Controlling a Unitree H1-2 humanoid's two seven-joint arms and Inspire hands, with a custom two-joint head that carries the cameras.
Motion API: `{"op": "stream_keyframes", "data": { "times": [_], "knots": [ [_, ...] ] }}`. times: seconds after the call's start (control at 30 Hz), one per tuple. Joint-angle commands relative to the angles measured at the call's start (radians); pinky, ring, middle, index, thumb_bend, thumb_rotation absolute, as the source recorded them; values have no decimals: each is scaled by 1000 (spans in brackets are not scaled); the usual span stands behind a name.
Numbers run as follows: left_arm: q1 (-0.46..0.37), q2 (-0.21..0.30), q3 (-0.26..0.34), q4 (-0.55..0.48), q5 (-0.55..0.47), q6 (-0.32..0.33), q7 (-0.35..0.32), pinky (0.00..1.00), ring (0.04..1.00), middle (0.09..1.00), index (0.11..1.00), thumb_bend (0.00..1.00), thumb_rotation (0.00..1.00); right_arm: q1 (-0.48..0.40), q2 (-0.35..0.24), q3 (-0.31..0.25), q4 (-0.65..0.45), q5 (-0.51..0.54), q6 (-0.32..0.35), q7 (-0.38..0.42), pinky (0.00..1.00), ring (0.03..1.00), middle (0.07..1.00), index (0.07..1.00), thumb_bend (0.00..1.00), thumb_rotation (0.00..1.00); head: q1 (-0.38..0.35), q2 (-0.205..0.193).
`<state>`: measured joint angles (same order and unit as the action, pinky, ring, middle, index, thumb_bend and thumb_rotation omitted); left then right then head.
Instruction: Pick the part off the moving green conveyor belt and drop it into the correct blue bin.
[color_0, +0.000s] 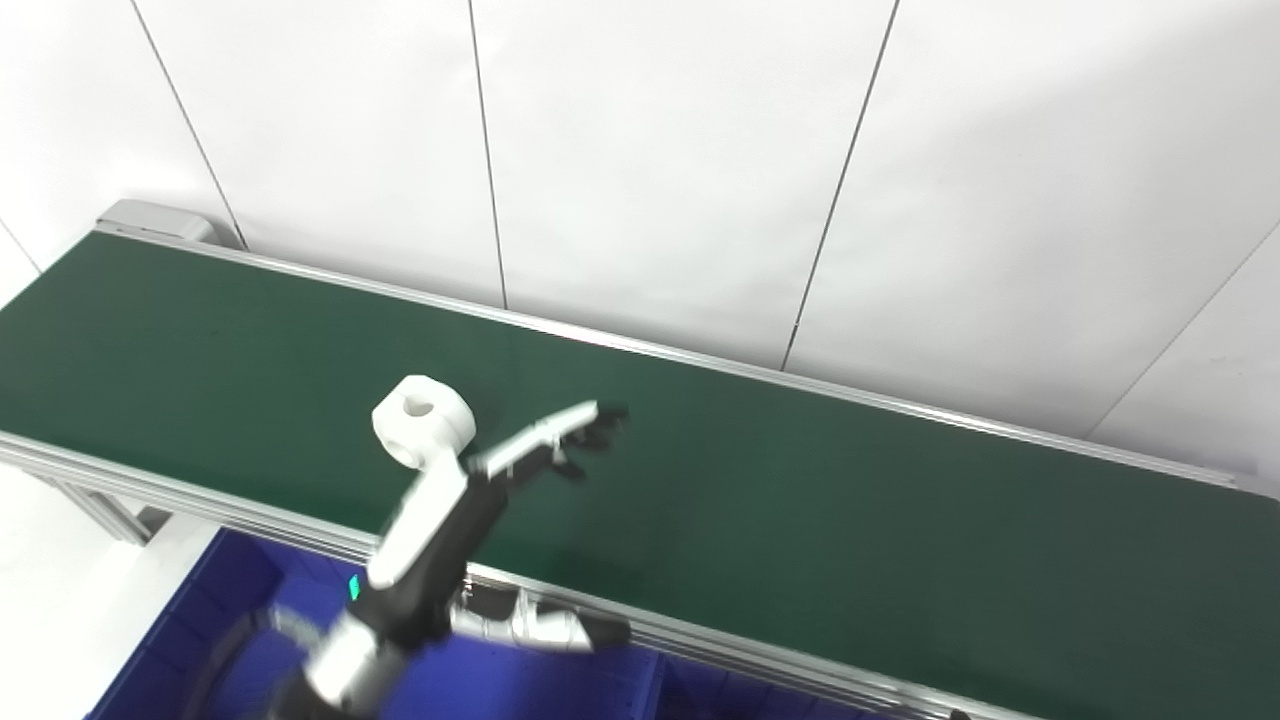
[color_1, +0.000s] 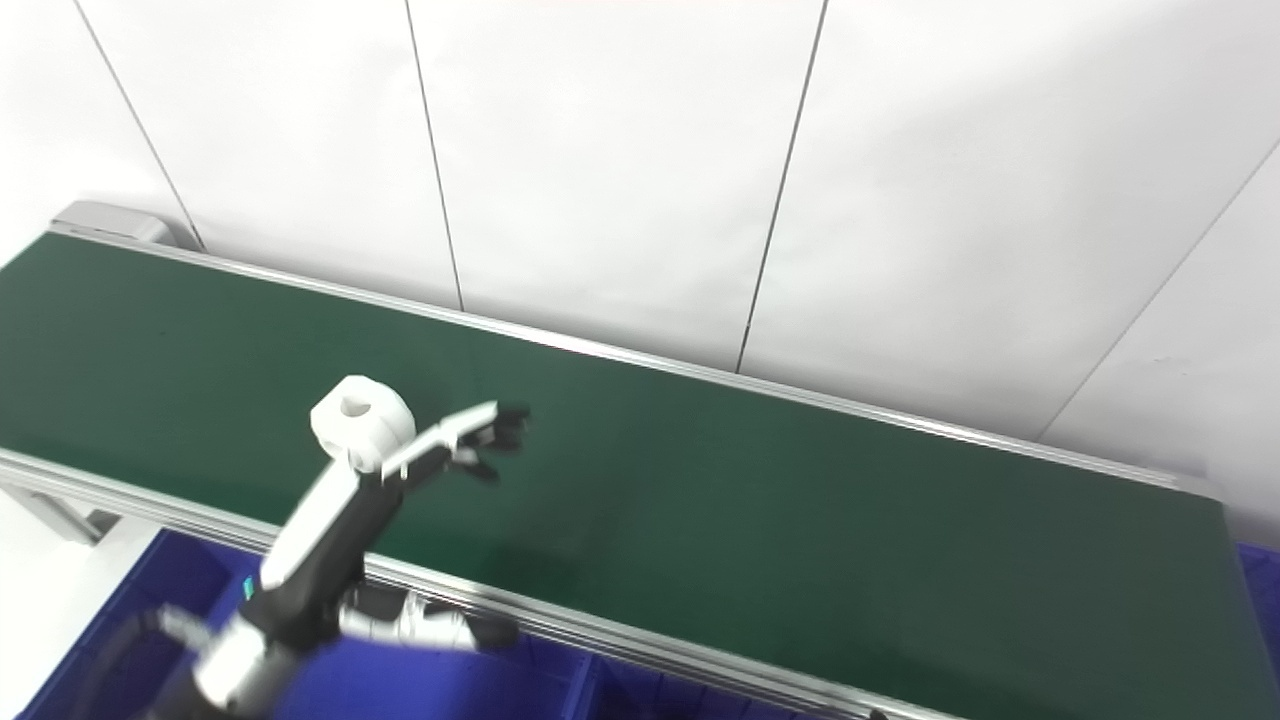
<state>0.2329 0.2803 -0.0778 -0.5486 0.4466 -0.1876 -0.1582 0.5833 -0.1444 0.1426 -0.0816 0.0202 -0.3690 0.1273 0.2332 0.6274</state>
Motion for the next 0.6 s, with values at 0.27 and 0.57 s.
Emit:
{"op": "stream_keyframes", "data": {
  "times": [0.27, 0.57],
  "knots": [
    [-320, 245, -7, 129, 106, 103, -237, 719, 826, 884, 879, 968, 272, -7, 0, -2, -38, 16, 12, 13, 1000, 1000, 1000, 1000, 844, 1000, -6, 5],
    [-487, 319, -83, 348, 156, 100, -334, 770, 843, 876, 878, 1000, 313, -12, 11, 1, -41, 12, 14, 17, 1000, 1000, 1000, 1000, 828, 1000, -20, 10]
  ]
}}
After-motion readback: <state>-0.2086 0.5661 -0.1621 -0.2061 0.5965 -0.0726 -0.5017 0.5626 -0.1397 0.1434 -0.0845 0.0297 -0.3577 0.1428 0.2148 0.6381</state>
